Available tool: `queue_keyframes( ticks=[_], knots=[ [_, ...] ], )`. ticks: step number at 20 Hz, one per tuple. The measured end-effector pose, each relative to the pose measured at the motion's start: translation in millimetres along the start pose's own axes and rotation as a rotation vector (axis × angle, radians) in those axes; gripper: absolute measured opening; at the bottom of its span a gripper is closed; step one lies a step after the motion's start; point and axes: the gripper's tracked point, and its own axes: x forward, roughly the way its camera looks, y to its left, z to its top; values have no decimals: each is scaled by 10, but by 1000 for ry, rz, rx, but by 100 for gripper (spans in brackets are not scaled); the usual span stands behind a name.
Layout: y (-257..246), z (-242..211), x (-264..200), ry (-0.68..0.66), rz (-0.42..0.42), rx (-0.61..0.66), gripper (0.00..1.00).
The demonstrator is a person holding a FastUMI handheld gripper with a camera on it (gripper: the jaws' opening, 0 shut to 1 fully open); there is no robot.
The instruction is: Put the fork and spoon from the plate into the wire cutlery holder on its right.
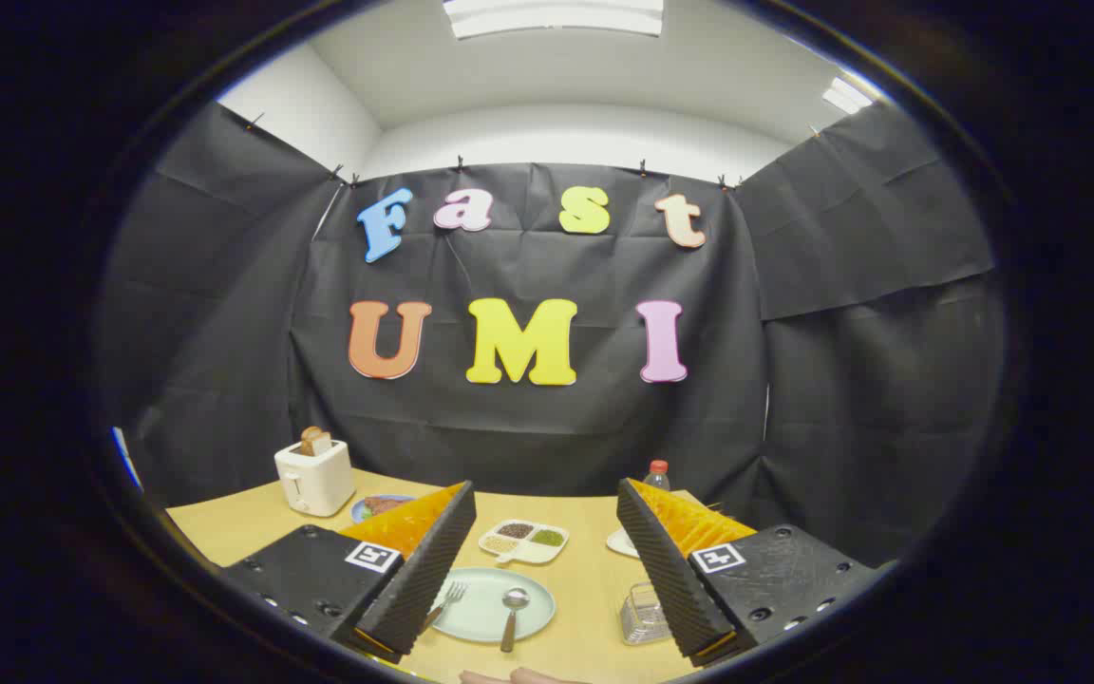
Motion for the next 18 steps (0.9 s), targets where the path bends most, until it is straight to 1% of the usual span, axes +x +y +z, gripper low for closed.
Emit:
queue_keyframes(
  ticks=[6,12,15,18],
  knots=[
    [135,-87,52,17,18,7,95],
    [134,-185,115,42,15,8,95],
    [111,-273,181,65,7,-1,95],
    [153,-404,311,103,25,-5,96]
  ],
)
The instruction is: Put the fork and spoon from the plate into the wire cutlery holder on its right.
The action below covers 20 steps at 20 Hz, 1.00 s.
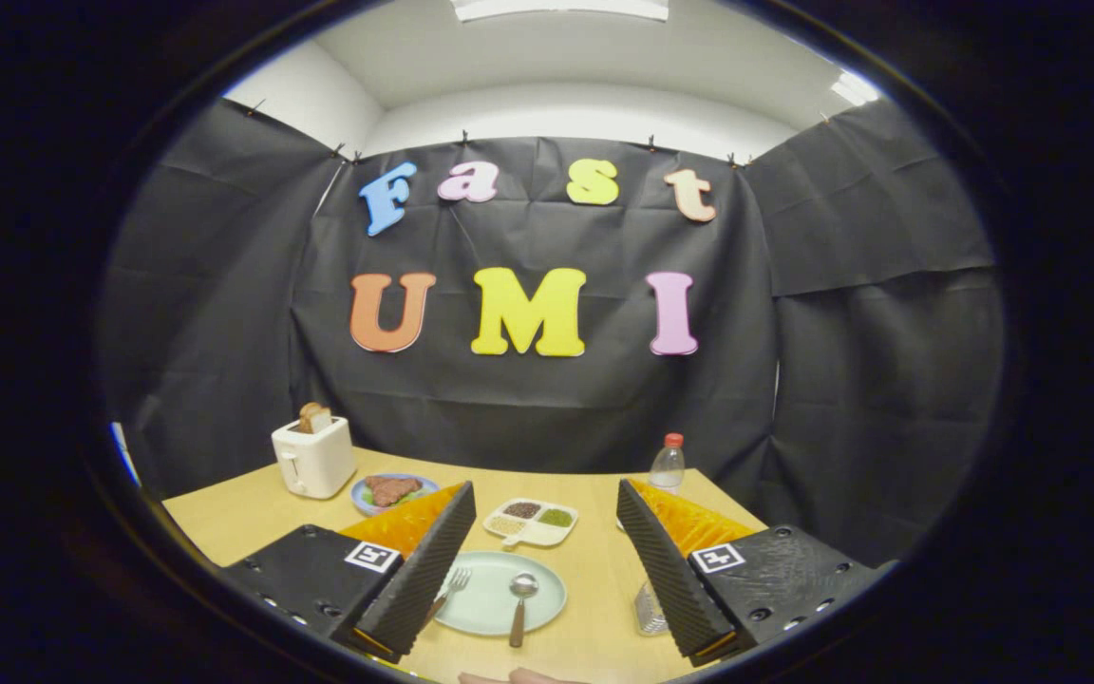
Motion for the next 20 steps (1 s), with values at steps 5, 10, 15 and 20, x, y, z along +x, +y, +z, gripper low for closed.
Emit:
queue_keyframes(
  ticks=[5,10,15,20],
  knots=[
    [-120,-357,314,105,-34,37,95],
    [38,-952,628,272,3,-7,95],
    [158,-1530,867,465,11,-9,95],
    [228,-1902,1001,640,7,-3,93]
  ],
)
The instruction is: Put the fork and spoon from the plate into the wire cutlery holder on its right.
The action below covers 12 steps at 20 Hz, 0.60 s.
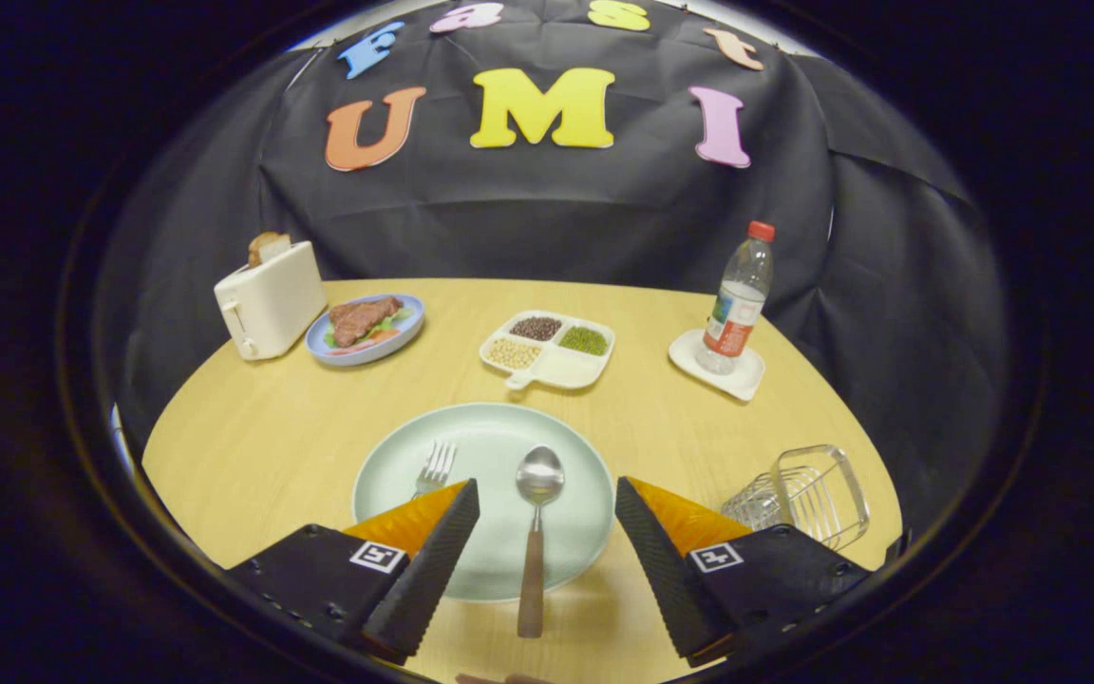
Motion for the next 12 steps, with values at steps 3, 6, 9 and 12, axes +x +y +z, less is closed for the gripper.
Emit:
queue_keyframes(
  ticks=[3,6,9,12],
  knots=[
    [85,-100,128,88,7,-17,92],
    [141,-164,215,161,6,-19,76],
    [119,-314,254,270,-15,9,74],
    [96,-357,310,338,-30,26,63]
  ],
)
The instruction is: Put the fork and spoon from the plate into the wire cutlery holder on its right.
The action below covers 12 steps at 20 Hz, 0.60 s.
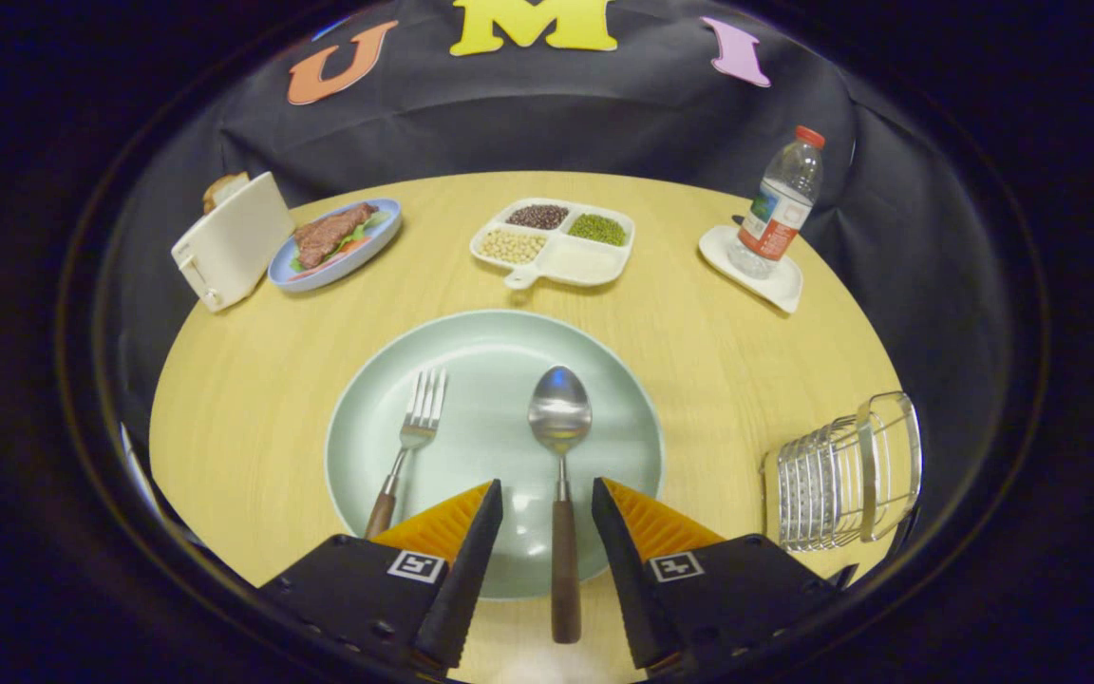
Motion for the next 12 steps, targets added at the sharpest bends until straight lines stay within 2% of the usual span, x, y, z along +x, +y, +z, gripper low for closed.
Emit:
queue_keyframes(
  ticks=[3,5,7,9,11,12],
  knots=[
    [-31,-59,49,61,-36,10,41],
    [-65,-120,72,109,-67,39,32],
    [-71,-119,82,127,-74,61,29],
    [-34,-125,99,146,-35,52,29],
    [-4,-134,100,149,-35,55,14],
    [-18,-108,75,144,-30,52,14]
  ],
)
